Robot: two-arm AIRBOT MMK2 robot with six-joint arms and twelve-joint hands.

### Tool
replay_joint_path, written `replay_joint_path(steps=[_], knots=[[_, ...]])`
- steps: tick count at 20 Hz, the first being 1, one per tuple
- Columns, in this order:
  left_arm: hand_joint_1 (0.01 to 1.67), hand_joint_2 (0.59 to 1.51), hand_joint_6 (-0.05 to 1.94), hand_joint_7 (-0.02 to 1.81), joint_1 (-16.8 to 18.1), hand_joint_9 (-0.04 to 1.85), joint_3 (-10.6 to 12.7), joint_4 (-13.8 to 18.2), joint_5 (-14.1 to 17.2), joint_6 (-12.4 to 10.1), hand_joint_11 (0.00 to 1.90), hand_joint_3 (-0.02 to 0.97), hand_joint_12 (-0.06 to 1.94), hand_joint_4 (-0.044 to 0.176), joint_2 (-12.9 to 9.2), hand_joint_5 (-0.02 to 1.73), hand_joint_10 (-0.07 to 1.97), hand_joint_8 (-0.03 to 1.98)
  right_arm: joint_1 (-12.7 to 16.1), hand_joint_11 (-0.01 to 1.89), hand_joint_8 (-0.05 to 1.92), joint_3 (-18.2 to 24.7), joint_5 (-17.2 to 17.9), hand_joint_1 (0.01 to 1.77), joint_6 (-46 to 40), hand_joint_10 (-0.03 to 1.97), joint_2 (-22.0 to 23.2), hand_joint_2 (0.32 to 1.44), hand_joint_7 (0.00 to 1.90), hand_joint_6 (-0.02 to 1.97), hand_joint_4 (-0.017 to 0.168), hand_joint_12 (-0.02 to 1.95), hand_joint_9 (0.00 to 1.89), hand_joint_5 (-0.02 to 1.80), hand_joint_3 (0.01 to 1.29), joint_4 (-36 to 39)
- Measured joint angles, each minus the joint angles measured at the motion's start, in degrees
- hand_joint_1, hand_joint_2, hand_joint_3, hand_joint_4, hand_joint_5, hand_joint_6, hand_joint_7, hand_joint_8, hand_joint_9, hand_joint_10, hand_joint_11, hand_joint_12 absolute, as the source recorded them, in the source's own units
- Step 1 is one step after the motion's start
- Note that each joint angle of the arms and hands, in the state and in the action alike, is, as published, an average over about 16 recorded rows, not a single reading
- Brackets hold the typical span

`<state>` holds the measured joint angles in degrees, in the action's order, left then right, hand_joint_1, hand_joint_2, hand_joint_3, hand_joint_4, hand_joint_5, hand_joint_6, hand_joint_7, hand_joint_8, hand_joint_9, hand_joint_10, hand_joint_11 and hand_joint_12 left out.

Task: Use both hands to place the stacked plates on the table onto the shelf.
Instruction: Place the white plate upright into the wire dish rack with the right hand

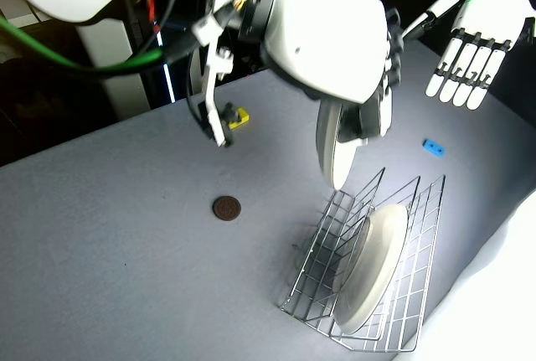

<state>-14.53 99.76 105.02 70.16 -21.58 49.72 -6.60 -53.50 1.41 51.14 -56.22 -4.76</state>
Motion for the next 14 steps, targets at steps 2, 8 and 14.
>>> replay_joint_path(steps=[2,8,14], knots=[[0.01,1.082,0.02,0.02,-0.1,0.02,-0.1,0.0,0.0,0.1,0.02,0.010,0.00,-0.003,0.0,0.02,0.01,-0.01,0.0,0.90,0.64,-1.5,-0.3,1.22,-1.3,-0.01,-0.3,0.96,1.17,0.84,0.022,1.07,1.31,1.05,0.01,0.0],[0.01,1.081,0.02,0.02,-0.4,0.02,-0.2,0.1,0.1,0.8,0.02,0.011,0.00,-0.003,0.0,0.02,0.01,-0.01,-1.1,0.89,0.64,-5.8,0.0,1.22,-2.6,-0.01,-2.5,0.96,1.17,0.83,0.022,1.09,1.31,1.05,0.01,0.1],[0.01,1.081,0.02,0.02,-0.6,0.02,-0.3,0.0,0.3,1.6,0.02,0.011,0.00,-0.003,0.0,0.02,0.01,-0.01,-3.3,0.89,0.61,-9.9,1.2,1.22,-2.6,-0.01,-6.3,0.96,1.18,0.81,0.023,1.11,1.31,1.05,0.01,0.0]])
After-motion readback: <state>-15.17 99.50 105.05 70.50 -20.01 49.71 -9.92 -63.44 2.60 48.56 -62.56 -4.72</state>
